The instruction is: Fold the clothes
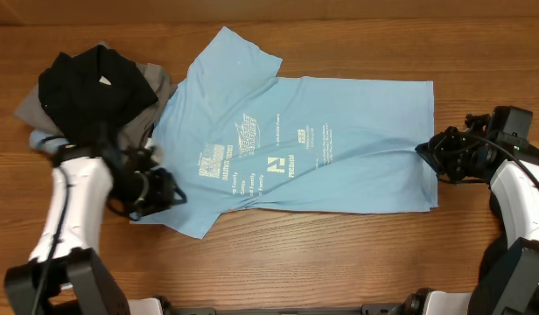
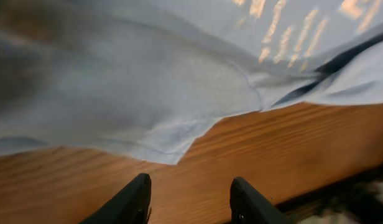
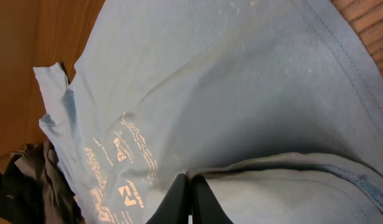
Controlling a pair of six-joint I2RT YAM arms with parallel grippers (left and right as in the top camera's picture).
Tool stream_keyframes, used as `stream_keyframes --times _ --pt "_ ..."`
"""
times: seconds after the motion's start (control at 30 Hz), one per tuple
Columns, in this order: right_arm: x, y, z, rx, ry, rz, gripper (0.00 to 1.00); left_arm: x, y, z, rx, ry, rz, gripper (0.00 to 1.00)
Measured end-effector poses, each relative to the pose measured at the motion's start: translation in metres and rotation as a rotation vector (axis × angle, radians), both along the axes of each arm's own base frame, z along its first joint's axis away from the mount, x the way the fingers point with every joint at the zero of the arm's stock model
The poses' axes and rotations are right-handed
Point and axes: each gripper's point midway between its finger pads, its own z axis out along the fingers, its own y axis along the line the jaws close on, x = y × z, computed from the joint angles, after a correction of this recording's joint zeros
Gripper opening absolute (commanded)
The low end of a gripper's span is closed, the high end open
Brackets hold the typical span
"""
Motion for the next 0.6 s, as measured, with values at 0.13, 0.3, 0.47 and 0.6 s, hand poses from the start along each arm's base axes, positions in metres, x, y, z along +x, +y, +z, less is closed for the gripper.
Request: stream_keyframes --times 0.13,0.3,0.47,0.6 --pt "0.0 0.0 0.0 0.0 0.001 0.0 0.04 -0.017 -0.022 -0.027 0.138 0.041 -0.134 0.49" --pt "0.0 0.0 0.0 0.0 0.0 0.0 0.04 -0.028 -0.034 -0.05 0.258 0.052 -0.222 0.47" --pt "0.0 0.0 0.0 0.0 0.0 0.0 0.04 -0.036 -0.03 -0.068 0.347 0.112 -0.227 0.38" --pt "0.0 0.0 0.0 0.0 0.001 0.0 0.04 -0.041 -0.024 -0.081 0.384 0.17 -0.226 0.35"
